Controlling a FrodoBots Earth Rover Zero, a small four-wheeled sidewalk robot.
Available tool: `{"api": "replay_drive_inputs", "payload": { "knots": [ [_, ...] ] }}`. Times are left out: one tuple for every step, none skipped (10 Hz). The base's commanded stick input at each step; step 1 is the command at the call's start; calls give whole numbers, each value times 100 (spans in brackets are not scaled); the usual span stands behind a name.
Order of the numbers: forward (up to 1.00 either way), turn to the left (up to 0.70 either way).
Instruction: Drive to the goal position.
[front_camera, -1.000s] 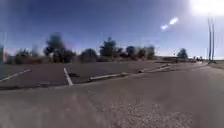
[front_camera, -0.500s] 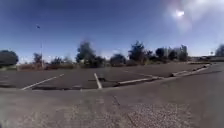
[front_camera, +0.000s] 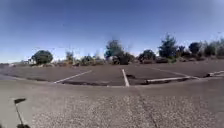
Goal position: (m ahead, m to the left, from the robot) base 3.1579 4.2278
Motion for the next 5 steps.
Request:
{"api": "replay_drive_inputs", "payload": {
  "knots": [
    [0, 5],
    [0, 5],
    [0, 5],
    [0, 5],
    [0, 5]
  ]
}}
